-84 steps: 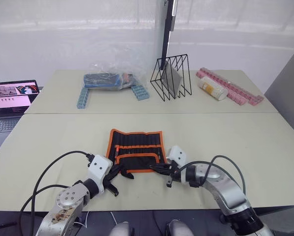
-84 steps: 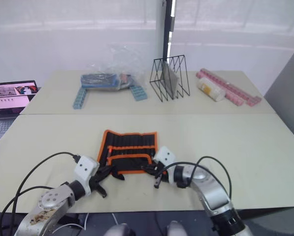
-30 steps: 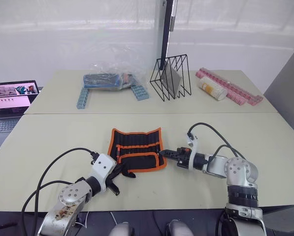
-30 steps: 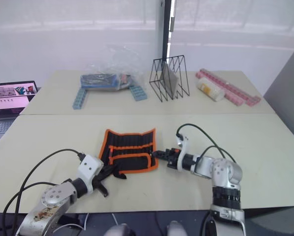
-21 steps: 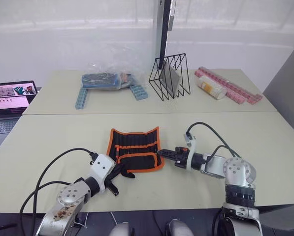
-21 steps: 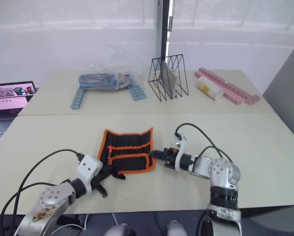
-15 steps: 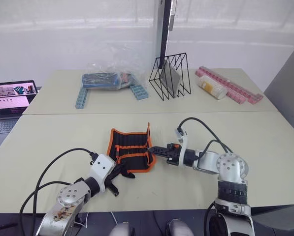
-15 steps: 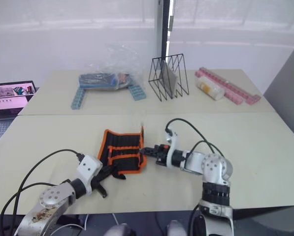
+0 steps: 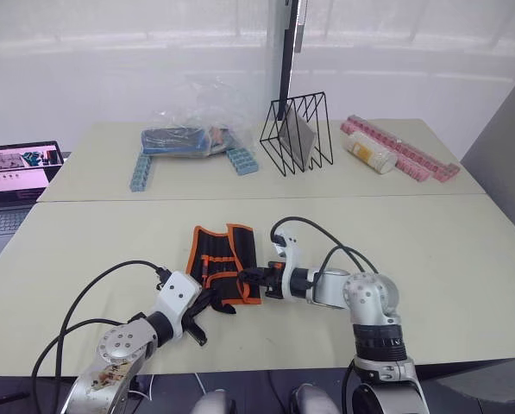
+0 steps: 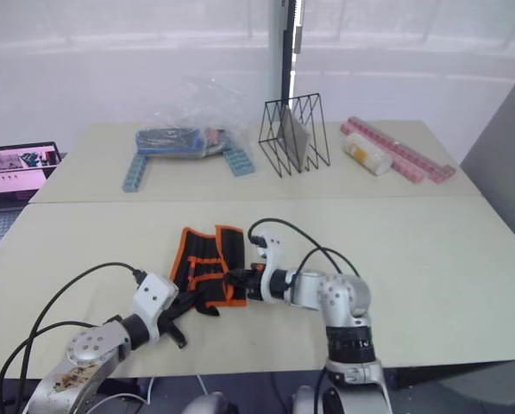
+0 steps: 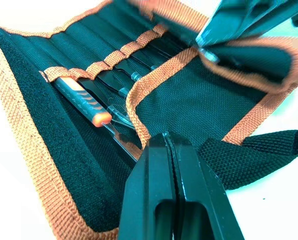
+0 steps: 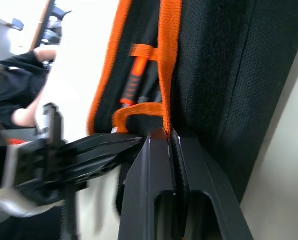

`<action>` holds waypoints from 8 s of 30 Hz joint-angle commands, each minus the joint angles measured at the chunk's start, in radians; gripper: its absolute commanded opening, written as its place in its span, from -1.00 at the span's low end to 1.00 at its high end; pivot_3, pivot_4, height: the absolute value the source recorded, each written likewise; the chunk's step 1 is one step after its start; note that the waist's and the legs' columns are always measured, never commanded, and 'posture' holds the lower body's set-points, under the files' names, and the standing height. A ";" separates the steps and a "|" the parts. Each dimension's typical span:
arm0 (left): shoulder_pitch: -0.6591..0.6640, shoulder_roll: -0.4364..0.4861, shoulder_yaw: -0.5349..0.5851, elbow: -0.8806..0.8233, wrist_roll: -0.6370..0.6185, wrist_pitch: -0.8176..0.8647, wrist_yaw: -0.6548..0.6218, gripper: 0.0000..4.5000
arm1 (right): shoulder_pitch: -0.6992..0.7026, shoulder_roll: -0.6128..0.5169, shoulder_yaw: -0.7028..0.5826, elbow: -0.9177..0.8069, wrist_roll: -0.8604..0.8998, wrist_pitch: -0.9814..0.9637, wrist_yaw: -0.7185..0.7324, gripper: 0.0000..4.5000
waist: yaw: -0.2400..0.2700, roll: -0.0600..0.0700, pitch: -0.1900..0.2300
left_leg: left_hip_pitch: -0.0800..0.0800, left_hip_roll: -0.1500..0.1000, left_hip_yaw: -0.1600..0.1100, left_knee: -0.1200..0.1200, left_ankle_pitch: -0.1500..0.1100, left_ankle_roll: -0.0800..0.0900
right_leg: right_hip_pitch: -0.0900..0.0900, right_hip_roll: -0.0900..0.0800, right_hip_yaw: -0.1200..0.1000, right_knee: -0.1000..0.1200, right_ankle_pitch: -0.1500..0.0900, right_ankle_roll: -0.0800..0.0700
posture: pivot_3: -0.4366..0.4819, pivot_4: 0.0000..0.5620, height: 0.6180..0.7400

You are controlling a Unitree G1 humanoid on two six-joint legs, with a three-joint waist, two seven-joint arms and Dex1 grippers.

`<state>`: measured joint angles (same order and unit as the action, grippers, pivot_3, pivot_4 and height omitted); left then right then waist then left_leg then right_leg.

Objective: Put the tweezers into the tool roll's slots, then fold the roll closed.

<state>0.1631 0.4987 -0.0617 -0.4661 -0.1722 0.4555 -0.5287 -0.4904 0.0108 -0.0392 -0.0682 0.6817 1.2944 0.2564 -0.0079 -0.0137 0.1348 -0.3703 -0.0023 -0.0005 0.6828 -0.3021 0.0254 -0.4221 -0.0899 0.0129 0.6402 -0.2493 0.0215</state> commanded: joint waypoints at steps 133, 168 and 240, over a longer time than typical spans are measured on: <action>-0.099 0.069 0.370 0.095 -0.524 0.345 0.097 -0.99 | -0.051 -0.226 0.395 0.301 -0.550 -1.015 0.499 -1.00 | -0.018 -0.007 0.002 | -0.001 0.001 -0.002 -0.008 0.004 -0.005 | -0.002 0.000 -0.001 -0.010 0.005 -0.002 | -0.05 -0.47 0.74; -0.329 -0.058 0.024 0.170 -0.472 0.362 0.015 -0.99 | -0.012 -0.199 0.414 0.255 -0.616 -0.913 0.476 -1.00 | -0.007 -0.007 0.002 | 0.001 0.000 -0.001 -0.006 0.004 -0.005 | 0.000 0.007 -0.001 -0.008 0.005 -0.001 | -0.05 -0.47 0.74; -0.365 0.129 0.080 0.231 -0.384 0.142 -0.347 -0.72 | -0.071 -0.194 0.386 0.367 -0.617 -0.876 0.499 -1.00 | -0.010 -0.003 -0.004 | 0.001 0.001 0.000 -0.005 0.007 -0.002 | 0.001 0.009 0.000 -0.009 0.009 0.000 | -0.05 -0.47 0.74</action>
<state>-0.1880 0.6313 0.0454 -0.2511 -0.5883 0.6458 -0.8501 -0.5855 -0.1790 0.3181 0.2641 0.0920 0.3795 0.7580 -0.0180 -0.0164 0.1312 -0.3691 -0.0017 -0.0007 0.6774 -0.2954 0.0230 -0.4216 -0.0812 0.0126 0.6316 -0.2400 0.0215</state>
